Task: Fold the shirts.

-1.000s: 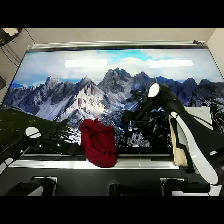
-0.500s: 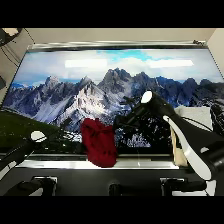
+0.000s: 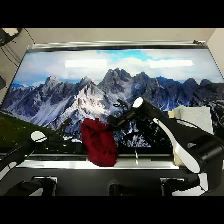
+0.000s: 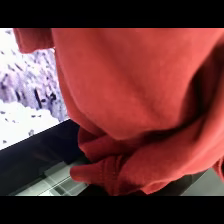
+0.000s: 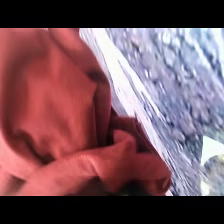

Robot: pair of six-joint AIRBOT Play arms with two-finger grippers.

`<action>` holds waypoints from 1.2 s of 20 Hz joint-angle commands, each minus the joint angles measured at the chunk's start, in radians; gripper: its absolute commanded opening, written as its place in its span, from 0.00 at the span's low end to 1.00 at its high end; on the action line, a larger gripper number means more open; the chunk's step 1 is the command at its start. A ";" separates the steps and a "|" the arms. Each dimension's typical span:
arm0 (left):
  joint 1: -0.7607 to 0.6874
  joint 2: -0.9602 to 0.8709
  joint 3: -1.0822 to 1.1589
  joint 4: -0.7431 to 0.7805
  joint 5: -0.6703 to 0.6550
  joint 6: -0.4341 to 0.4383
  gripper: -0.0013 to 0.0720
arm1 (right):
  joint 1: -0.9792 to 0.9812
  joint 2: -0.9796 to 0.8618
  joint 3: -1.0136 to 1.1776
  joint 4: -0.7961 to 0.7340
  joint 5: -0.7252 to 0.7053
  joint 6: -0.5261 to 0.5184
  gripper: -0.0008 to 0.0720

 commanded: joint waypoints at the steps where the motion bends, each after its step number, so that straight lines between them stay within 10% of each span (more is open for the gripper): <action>1: 0.000 0.003 0.000 0.000 -0.002 0.000 0.05 | 0.002 0.000 0.000 0.014 -0.045 -0.028 0.07; 11: 0.314 0.325 0.540 0.317 -0.095 -0.193 0.05 | 0.002 0.511 0.281 -0.861 -0.103 0.093 0.07; 17: 0.413 0.450 0.857 0.338 -0.081 -0.290 0.05 | 0.002 0.827 0.309 -0.834 -0.190 0.130 0.07; 24: 0.413 0.472 1.109 0.794 -0.094 -0.486 0.05 | 0.002 1.054 0.309 -1.089 -0.053 0.284 0.07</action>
